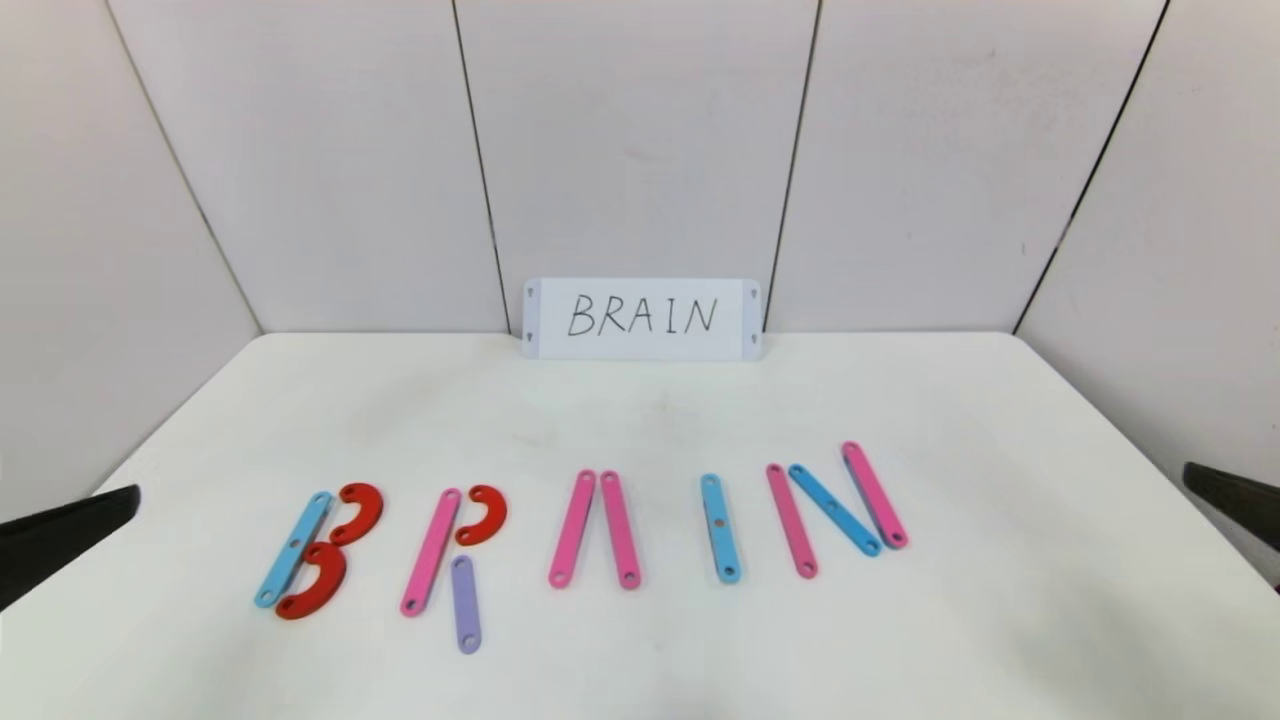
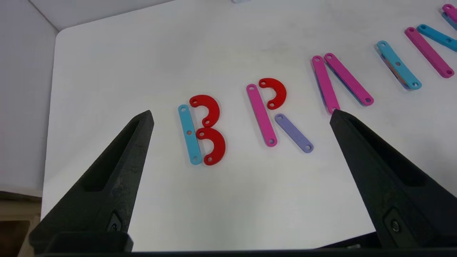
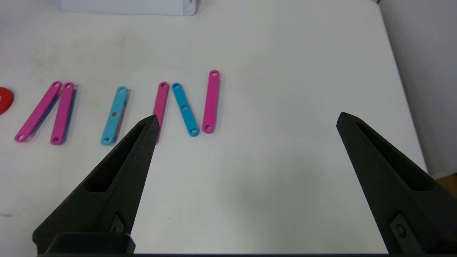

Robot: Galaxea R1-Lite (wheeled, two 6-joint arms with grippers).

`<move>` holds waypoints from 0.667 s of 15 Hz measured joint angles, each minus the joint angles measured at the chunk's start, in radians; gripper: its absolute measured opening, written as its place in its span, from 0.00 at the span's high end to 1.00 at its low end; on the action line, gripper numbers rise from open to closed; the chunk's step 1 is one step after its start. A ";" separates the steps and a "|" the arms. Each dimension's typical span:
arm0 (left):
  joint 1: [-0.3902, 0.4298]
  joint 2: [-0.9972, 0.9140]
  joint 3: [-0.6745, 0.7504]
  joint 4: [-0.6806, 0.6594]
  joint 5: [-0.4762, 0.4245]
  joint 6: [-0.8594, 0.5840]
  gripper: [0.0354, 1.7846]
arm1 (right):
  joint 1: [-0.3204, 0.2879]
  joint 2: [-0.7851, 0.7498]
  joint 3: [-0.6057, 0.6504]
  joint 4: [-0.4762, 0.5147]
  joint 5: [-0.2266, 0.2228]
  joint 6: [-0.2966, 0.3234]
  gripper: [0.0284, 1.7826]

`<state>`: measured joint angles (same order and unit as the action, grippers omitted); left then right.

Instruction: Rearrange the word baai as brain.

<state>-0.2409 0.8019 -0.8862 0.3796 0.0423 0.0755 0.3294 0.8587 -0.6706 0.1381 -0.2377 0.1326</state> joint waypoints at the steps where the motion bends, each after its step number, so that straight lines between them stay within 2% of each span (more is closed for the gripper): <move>1: 0.013 -0.040 0.010 0.018 0.001 0.000 0.03 | -0.028 -0.033 0.006 0.008 -0.010 -0.001 0.02; 10: 0.156 -0.452 0.075 0.224 0.024 0.068 0.03 | -0.280 -0.374 0.146 0.063 0.001 -0.031 0.02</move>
<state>-0.0845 0.3496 -0.8111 0.6040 0.0668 0.1438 0.0494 0.4843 -0.5247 0.2011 -0.2366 0.1013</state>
